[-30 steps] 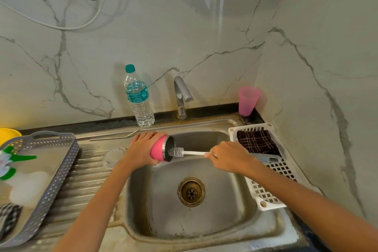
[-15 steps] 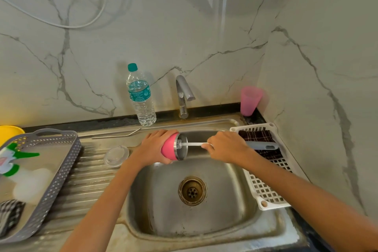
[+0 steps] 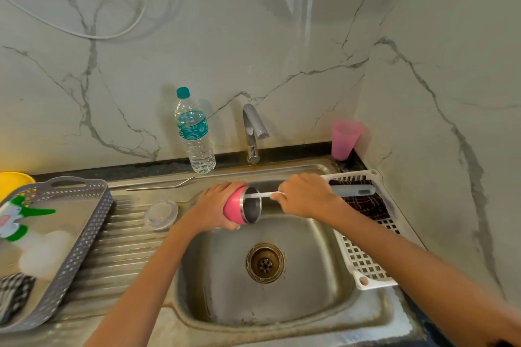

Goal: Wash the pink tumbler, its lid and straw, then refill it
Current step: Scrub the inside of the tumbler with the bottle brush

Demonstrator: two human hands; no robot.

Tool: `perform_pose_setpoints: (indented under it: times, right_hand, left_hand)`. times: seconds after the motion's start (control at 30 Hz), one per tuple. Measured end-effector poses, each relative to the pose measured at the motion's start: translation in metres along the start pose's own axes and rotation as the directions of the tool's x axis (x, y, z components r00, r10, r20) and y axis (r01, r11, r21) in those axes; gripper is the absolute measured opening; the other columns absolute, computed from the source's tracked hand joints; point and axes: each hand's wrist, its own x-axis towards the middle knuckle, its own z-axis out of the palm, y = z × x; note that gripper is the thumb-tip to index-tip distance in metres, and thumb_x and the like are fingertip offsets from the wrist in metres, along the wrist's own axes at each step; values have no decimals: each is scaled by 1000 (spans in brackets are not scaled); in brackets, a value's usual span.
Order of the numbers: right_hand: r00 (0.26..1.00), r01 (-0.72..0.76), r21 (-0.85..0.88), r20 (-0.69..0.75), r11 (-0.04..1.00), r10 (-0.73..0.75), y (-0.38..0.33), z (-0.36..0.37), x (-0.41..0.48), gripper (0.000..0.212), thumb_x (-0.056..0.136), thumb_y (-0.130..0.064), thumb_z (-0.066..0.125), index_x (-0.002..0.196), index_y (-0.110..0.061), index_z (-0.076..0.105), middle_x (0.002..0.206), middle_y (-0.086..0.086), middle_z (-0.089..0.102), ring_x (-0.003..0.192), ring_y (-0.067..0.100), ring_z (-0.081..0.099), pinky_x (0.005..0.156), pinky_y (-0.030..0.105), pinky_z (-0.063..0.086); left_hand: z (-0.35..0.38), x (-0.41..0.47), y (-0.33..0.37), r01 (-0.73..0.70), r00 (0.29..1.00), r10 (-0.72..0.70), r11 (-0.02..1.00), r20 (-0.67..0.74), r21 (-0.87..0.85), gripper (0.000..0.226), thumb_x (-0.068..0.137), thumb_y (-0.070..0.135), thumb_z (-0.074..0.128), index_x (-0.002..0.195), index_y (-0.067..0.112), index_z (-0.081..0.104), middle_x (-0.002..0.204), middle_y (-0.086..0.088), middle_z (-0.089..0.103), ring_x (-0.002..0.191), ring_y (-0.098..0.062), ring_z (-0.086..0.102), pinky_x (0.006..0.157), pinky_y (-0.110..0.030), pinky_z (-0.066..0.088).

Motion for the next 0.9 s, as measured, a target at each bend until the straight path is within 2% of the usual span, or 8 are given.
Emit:
perform_pose_setpoints:
  times: [0.13,0.27,0.43,0.6,0.73,0.8,0.9]
  right_hand:
    - [1000,7,-69,19,998,-5,8,-10,-3,48,99,-50,34,77,-16,60,64,-2,53,57,12,50,58,28,39]
    - [1000,3,-68,25,998,-1,-8,2,6,43,98,-45,38,77,-14,59,64,0,49,58,13,47,53,25,30]
    - [999,18,6,49,1000,-19,9,-3,-3,46,98,-48,37,72,-16,57,62,-2,51,55,11,46,53,26,32]
    - [998,14,103,65,995,-20,-1,3,-2,48,99,-46,36,66,-16,51,61,-1,48,57,13,44,58,30,33]
    - [994,-14,170,107,985,-5,12,-8,-11,49,98,-48,38,62,-16,49,60,-1,49,56,13,44,54,28,31]
    - [993,-19,191,115,981,-3,19,-15,-18,50,97,-49,39,63,-15,50,60,0,50,56,15,46,54,29,34]
    - [991,-12,246,136,969,-22,9,-8,-16,50,97,-49,37,68,-13,55,65,3,55,62,18,53,63,33,42]
  left_hand:
    - [3,-7,-10,49,999,-50,998,21,33,102,57,45,83,144,36,31,137,7,46,123,-14,44,109,-45,37]
    - [15,3,14,10,1000,-11,1000,-23,-21,101,58,43,86,144,32,34,140,5,47,125,-14,45,107,-41,39]
    - [16,-6,-11,59,998,-59,998,-2,35,103,56,45,84,144,35,32,142,6,45,129,-18,43,110,-45,36]
    - [16,5,21,-15,997,6,992,-71,-123,100,55,43,85,142,31,37,139,5,49,124,-15,48,104,-40,44]
    - [12,0,-1,10,999,-10,1000,-42,-10,99,56,42,82,143,36,34,138,7,48,126,-14,46,110,-44,37]
    - [12,-7,-15,44,997,-44,999,-56,-15,101,55,44,82,142,39,31,138,9,47,127,-12,44,111,-46,35]
    - [14,-6,-3,-5,994,-5,996,-107,-94,98,55,42,84,138,41,31,134,15,46,122,-6,45,108,-38,39]
